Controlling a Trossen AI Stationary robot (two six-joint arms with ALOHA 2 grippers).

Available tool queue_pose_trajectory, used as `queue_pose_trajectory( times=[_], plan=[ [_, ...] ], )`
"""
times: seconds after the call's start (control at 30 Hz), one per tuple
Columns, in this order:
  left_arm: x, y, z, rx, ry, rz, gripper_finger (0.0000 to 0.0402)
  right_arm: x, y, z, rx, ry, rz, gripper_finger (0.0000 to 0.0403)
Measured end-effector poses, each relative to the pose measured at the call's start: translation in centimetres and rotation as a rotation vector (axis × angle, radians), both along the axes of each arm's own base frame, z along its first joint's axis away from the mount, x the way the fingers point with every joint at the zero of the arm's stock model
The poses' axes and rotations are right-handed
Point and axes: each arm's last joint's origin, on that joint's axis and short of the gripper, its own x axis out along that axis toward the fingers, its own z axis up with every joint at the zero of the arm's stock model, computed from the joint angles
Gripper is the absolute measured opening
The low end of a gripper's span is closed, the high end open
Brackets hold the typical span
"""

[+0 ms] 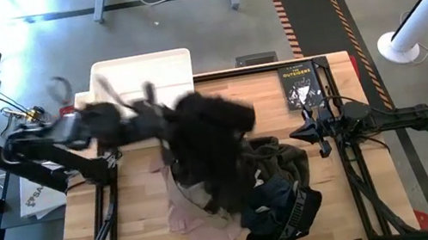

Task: Sort clothes
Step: Put the black shirt into the white laundry bin

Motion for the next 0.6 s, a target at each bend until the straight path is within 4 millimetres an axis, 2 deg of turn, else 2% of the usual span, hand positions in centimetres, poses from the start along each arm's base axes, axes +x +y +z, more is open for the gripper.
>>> queue_pose_trajectory(
  times=[0.17, 0.33, 0.47, 0.6],
  plan=[
    [-5.5, 1.9, 4.6, 0.196, -0.241, 0.248, 0.0020, 0.0, 0.0, 0.0, 0.000, 0.000, 0.000, 0.0000],
    [-9.0, 4.0, 7.5, 0.444, -0.303, 0.575, 0.0020, 0.0, 0.0, 0.0, 0.000, 0.000, 0.000, 0.0000],
    [-9.8, 5.9, 7.5, 0.516, -0.213, 0.746, 0.0020, 0.0, 0.0, 0.0, 0.000, 0.000, 0.000, 0.0000],
    [-9.0, 7.9, 5.9, 0.504, -0.042, 0.821, 0.0020, 0.0, 0.0, 0.0, 0.000, 0.000, 0.000, 0.0000]
  ],
)
